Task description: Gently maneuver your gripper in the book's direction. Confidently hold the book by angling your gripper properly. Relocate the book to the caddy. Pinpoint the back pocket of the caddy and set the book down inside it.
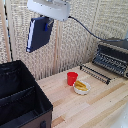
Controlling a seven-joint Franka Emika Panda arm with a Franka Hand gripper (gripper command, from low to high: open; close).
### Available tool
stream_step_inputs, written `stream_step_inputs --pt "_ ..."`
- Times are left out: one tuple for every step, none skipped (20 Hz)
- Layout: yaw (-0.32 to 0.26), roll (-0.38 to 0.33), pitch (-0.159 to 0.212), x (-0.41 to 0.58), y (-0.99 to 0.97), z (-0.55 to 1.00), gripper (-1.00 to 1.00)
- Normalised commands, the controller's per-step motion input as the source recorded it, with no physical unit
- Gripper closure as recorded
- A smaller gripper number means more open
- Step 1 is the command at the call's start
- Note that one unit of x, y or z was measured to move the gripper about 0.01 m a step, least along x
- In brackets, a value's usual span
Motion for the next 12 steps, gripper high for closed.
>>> stream_step_inputs --pt "-0.068 0.000 0.191 0.000 0.44 0.42 1.00" --pt "-0.034 0.000 0.210 0.066 0.53 0.41 1.00" --pt "-0.014 0.000 0.216 0.137 0.60 0.45 1.00" --pt "-0.004 0.000 0.207 0.211 0.64 0.51 1.00" --pt "-0.001 0.000 0.195 0.274 0.66 0.59 1.00" --pt "0.000 0.000 0.177 0.354 0.70 0.66 1.00" --pt "0.000 0.000 0.153 0.383 0.71 0.69 1.00" --pt "0.000 0.000 0.141 0.369 0.73 0.70 1.00" --pt "-0.005 0.000 0.118 0.306 0.75 0.71 1.00" --pt "-0.008 0.000 0.111 0.280 0.75 0.70 1.00" --pt "-0.009 0.000 0.109 0.277 0.76 0.70 1.00" --pt "-0.014 0.000 0.102 0.271 0.76 0.70 1.00"
